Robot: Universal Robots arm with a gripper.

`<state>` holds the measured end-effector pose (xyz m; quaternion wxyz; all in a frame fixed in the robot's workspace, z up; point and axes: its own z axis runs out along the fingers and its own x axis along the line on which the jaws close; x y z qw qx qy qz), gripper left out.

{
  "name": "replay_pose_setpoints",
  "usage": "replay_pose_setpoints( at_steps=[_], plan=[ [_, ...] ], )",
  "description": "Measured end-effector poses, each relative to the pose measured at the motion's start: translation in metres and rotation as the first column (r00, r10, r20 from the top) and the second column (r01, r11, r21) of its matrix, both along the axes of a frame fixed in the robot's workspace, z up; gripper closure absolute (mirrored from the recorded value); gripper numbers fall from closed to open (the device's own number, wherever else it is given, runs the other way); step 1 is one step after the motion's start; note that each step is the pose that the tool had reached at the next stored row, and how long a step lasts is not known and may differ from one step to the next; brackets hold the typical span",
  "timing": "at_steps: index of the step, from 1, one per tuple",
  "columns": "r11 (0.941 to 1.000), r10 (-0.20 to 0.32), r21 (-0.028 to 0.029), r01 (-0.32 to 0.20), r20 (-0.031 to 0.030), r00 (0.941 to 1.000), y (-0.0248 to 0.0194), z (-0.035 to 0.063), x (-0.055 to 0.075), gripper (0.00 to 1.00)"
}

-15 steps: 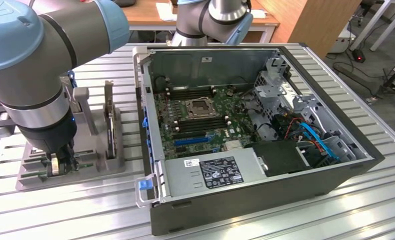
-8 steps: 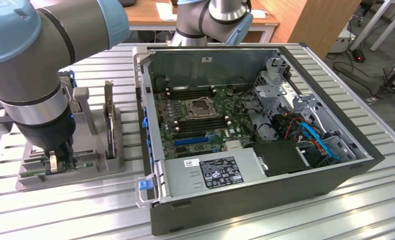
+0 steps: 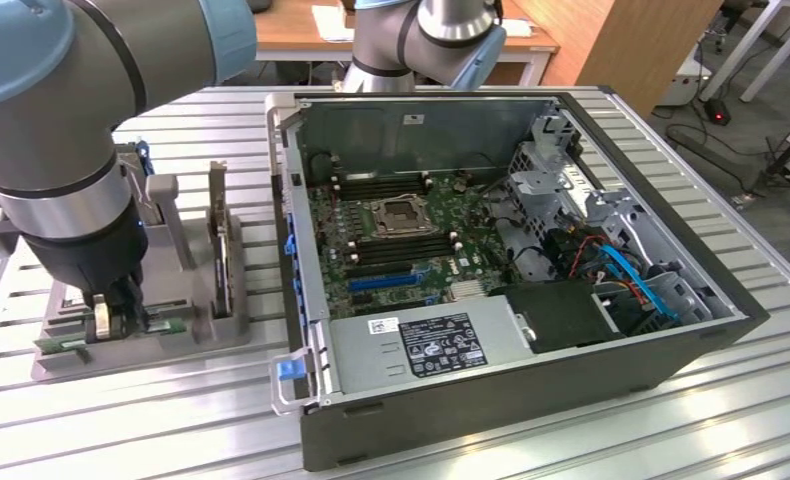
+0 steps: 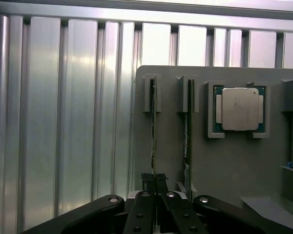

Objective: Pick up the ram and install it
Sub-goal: 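Pick up the ram and move it above insertion slot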

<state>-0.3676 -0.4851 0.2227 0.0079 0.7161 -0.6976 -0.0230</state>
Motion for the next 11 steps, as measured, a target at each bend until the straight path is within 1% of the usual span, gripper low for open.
replay_pose_setpoints(
  at_steps=[4, 11],
  plan=[
    [1.0, 0.0, 0.0, 0.0, 0.0, 1.0, 0.0, 0.0082, 0.0, 0.89],
    [1.0, 0.0, 0.0, 0.0, -0.0001, 1.0, 0.0, 0.0261, 0.0, 0.89]
  ],
)
